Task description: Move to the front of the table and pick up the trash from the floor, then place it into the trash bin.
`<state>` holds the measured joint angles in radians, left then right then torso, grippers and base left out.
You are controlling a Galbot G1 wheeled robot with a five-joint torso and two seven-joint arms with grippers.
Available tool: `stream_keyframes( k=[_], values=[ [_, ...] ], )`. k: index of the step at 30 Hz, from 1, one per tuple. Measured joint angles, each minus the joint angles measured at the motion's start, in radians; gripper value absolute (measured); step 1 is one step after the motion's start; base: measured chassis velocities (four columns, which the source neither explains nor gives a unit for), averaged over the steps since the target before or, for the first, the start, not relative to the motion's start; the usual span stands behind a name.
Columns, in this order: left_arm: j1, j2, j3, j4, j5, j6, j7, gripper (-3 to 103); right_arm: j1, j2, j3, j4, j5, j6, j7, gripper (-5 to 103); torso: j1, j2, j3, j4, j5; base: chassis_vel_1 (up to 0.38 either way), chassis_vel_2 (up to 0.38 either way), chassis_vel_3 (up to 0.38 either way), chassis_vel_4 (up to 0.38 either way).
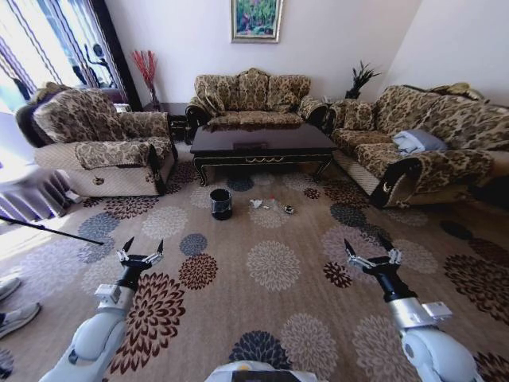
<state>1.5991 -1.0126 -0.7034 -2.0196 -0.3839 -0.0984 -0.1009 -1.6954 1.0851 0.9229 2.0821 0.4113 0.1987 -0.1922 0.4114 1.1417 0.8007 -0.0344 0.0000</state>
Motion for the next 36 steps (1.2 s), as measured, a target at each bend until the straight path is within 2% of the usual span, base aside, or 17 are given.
stream_keyframes(
  k=[2, 7, 15, 20, 36],
  values=[
    [0.002, -0.002, 0.001, -0.003, 0.005, 0.001, -0.001, 100, 0.029, -0.036, -0.015, -0.017, 0.015, -0.019, 0.014, 100, 0.000, 0.000, 0.000, 0.0003, 0.0001, 0.000, 0.000, 0.000, 0.000],
    [0.001, -0.010, 0.001, -0.016, 0.031, -0.007, -0.008, 100, 0.054, -0.063, -0.036, -0.049, 0.055, -0.054, 0.048, 100, 0.000, 0.000, 0.000, 0.0001, 0.0001, 0.000, 0.000, 0.000, 0.000],
    [-0.003, -0.008, -0.007, -0.052, 0.034, -0.018, -0.032, 100, 0.071, -0.072, -0.049, -0.063, 0.080, -0.084, 0.093, 100, 0.000, 0.000, 0.000, 0.0000, 0.0001, 0.000, 0.000, 0.000, 0.000],
    [-0.013, -0.001, -0.007, -0.046, 0.026, -0.021, -0.040, 100, 0.081, -0.069, -0.048, -0.061, 0.071, -0.080, 0.119, 100, 0.000, 0.000, 0.000, 0.0000, 0.0001, 0.000, 0.000, 0.000, 0.000],
    [-0.012, -0.022, -0.005, -0.026, 0.009, -0.037, -0.048, 100, 0.063, -0.049, -0.035, -0.040, 0.011, -0.040, 0.105, 100, 0.000, 0.000, 0.000, 0.0000, 0.0000, 0.000, 0.000, 0.000, 0.000]
  ],
)
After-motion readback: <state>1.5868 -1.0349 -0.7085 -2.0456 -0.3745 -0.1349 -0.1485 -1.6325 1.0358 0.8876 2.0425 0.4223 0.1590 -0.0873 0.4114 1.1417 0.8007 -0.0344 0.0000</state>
